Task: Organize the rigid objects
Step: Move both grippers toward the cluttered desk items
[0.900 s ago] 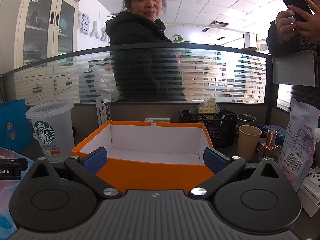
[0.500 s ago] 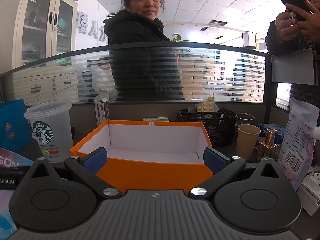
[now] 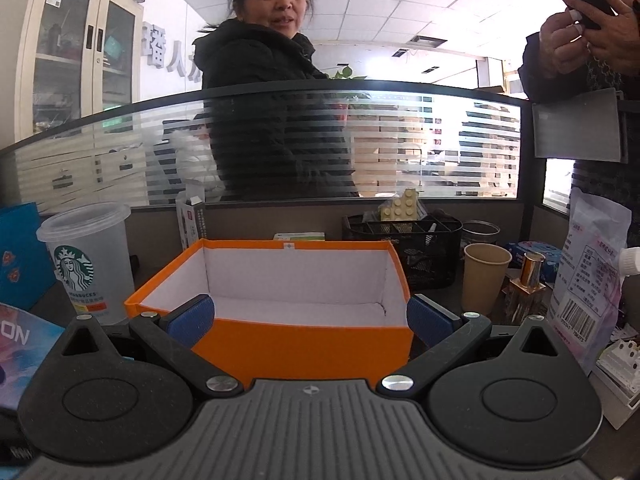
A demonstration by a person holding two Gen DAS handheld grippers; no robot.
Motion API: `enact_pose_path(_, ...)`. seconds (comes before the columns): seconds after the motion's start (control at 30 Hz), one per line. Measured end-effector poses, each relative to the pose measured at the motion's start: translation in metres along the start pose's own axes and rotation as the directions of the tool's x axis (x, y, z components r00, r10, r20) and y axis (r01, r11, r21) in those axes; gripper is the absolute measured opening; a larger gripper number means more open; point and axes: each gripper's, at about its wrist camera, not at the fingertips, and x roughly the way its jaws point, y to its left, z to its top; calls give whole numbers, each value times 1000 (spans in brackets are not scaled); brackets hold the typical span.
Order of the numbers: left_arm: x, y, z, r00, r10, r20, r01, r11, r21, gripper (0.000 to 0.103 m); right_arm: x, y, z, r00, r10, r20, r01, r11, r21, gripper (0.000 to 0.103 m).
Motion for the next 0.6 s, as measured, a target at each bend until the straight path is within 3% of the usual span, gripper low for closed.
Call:
enact_pose_path(0.2, 4, -21, -2, 999, 25, -32, -28, 996, -84, 103, 0, -7, 1, 1000, -15, -4, 15, 1000, 3, 103)
enact_pose_path(0.43, 21, -46, 0, 982, 173, -72, -184, 967, -178, 103, 4, -21, 1, 1000, -18, -12, 19, 999, 35, 103)
enact_pose_path(0.6, 34, -63, -3, 970, 216, -115, -237, 946, -220, 103, 7, -33, 1, 1000, -20, -15, 21, 998, 57, 103)
